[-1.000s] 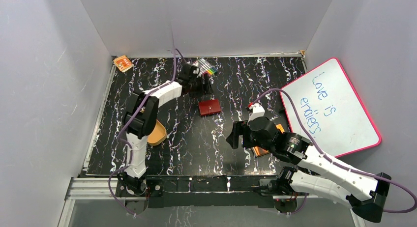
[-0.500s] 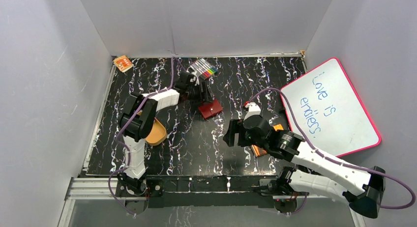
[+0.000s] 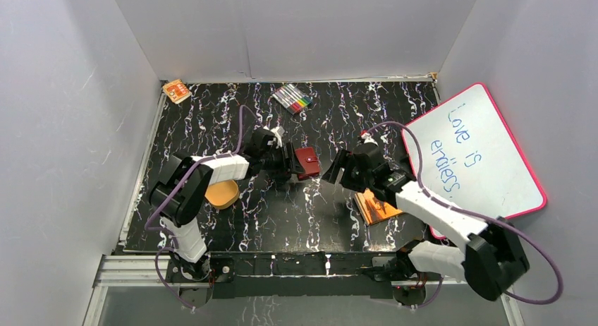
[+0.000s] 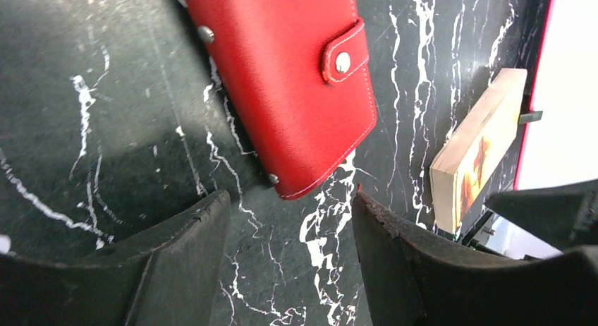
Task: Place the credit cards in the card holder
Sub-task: Move the card holder to the center of the board.
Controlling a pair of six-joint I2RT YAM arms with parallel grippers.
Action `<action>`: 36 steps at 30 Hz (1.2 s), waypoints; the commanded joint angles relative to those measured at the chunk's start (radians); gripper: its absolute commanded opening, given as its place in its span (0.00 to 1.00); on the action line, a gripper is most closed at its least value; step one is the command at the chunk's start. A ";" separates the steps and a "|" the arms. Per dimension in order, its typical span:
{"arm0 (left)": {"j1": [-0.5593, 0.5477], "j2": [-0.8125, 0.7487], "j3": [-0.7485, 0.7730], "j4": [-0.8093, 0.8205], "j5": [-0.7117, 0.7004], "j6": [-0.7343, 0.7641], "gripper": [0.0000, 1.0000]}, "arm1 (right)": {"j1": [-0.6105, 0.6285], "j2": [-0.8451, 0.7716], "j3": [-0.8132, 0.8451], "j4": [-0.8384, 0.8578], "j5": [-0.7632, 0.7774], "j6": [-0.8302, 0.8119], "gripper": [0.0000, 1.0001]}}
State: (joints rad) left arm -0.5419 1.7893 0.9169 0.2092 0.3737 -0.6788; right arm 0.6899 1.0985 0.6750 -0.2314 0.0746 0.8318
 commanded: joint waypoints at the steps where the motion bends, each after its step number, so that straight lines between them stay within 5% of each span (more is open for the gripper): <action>1: 0.000 -0.061 -0.040 -0.114 -0.117 -0.020 0.63 | -0.082 0.124 0.048 0.160 -0.184 -0.073 0.82; 18: 0.002 -0.337 -0.138 -0.295 -0.216 -0.091 0.63 | -0.205 0.586 0.261 0.306 -0.333 -0.129 0.61; 30: 0.002 -0.456 -0.172 -0.356 -0.228 -0.098 0.62 | -0.204 0.668 0.248 0.368 -0.375 -0.101 0.51; 36: 0.002 -0.464 -0.179 -0.370 -0.231 -0.098 0.62 | -0.204 0.669 0.221 0.403 -0.395 -0.089 0.37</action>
State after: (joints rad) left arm -0.5407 1.3605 0.7467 -0.1272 0.1493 -0.7746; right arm 0.4900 1.7733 0.9016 0.1078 -0.2920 0.7330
